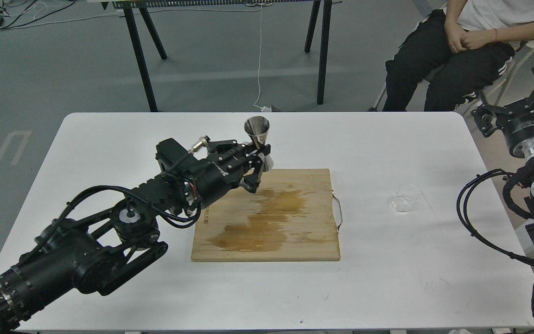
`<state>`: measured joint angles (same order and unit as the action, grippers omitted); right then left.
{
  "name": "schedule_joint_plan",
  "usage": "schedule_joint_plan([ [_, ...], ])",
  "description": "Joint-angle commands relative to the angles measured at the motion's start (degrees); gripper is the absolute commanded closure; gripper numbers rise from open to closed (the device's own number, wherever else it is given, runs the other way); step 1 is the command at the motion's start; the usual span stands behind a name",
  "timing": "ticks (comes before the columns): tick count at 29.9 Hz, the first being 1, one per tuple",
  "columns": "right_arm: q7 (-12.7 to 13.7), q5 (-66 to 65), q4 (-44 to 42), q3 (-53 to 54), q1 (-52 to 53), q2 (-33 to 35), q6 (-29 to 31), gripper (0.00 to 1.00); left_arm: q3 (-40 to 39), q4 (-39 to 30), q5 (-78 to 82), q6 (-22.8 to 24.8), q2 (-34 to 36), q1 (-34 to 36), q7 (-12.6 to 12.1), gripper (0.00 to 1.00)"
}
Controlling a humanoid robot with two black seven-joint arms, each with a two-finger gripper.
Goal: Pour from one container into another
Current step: 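Carry the jigger over the board and lower it onto the board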
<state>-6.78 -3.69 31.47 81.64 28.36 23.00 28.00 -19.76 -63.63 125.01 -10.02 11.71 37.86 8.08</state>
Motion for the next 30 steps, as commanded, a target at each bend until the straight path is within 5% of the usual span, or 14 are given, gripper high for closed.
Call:
schedule_joint_plan([
  [1,0.01,0.17,0.08,0.10,-0.32,0.73,0.00,0.00,2.44,2.53,-0.01,0.35,-2.47,-0.32,-0.60,0.96],
  [22,0.01,0.26,0.08,0.10,-0.59,0.38,0.00,0.00,5.96,15.82,-0.01,0.17,-8.98,-0.24,-0.96,0.93],
  [30,0.01,0.26,-0.01,0.10,-0.59,0.55,0.00,0.00,5.96,17.14,-0.01,0.09,-9.42,-0.15,-0.78,0.74],
])
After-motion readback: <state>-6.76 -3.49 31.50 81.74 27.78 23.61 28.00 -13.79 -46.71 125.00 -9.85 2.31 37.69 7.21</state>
